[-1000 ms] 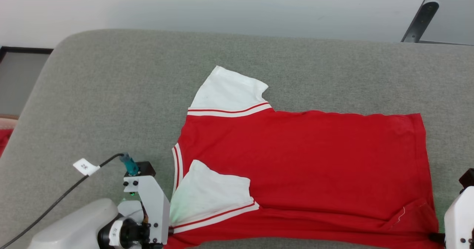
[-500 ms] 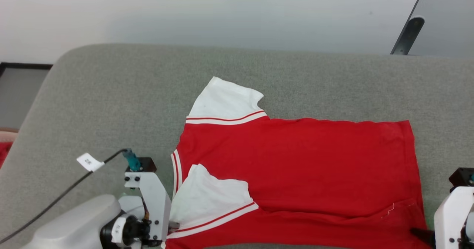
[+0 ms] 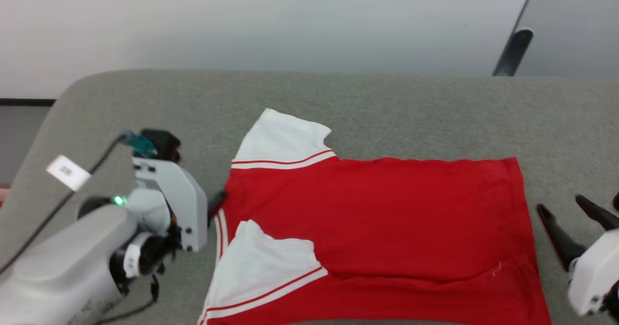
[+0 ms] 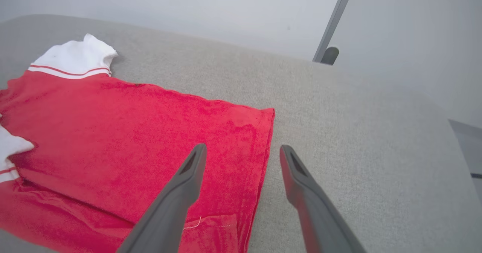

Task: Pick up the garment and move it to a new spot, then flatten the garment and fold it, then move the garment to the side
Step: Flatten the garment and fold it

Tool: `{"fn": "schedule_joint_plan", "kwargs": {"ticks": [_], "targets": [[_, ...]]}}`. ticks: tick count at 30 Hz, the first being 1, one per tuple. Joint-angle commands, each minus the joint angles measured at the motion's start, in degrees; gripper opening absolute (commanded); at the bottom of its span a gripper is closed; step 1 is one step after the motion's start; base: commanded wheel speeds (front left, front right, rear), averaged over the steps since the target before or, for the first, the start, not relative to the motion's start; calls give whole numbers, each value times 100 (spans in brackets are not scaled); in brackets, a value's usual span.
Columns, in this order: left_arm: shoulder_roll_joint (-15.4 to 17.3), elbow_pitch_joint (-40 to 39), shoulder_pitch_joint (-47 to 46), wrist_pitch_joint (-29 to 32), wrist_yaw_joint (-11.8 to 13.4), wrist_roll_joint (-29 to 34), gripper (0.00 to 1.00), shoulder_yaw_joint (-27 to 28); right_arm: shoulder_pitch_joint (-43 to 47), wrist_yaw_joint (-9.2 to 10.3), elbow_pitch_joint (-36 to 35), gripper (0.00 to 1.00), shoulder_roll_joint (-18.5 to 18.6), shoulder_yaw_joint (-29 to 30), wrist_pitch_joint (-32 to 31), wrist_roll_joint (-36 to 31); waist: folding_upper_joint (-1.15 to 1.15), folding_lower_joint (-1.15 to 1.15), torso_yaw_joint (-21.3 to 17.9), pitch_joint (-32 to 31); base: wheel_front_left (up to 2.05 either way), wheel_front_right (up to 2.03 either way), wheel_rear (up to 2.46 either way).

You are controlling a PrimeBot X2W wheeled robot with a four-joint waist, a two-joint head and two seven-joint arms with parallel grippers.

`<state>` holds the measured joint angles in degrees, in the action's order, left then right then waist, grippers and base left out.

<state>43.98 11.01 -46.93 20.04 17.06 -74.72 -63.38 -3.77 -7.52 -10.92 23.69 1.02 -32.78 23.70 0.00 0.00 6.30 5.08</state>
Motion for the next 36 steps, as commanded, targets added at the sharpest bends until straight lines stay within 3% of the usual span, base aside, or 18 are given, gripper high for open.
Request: {"fn": "schedule_joint_plan", "kwargs": {"ticks": [1, 7, 11, 19, 28, 36], "targets": [[-19, 70, -106, -154, -92, 118, 100, 46, 132, 2, -64, 100, 146, -270, 701, -227, 0, 0, -140, 90, 0, 0, 0], [-114, 447, -471, -546, -411, 298, 100, 227, 164, 6, 296, 100, -117, -259, 3222, -1221, 0, 0, -470, 335, 0, 0, 0], [-192, 777, -821, -385, -617, 272, 100, 298, 111, 6, 592, 100, -544, -168, 4283, -1571, 0, 0, -694, 590, 0, 0, 0], [-216, 1617, -1591, 307, -1057, 316, 100, 248, -251, 6, 916, 100, -897, -260, 4698, -1605, 0, 0, -1134, 1179, 0, 0, 0], [-289, 2718, -2435, 1266, -1649, 454, 100, 32, -564, 6, 980, 100, -903, -438, 4783, -1569, 0, 0, -1576, 1799, 0, 0, 0], [-416, 3575, -2842, 1659, -1907, 600, 100, -131, -671, 6, 1016, 100, -954, -471, 4798, -1479, 0, 0, -1735, 2068, 0, 0, 0]]}}
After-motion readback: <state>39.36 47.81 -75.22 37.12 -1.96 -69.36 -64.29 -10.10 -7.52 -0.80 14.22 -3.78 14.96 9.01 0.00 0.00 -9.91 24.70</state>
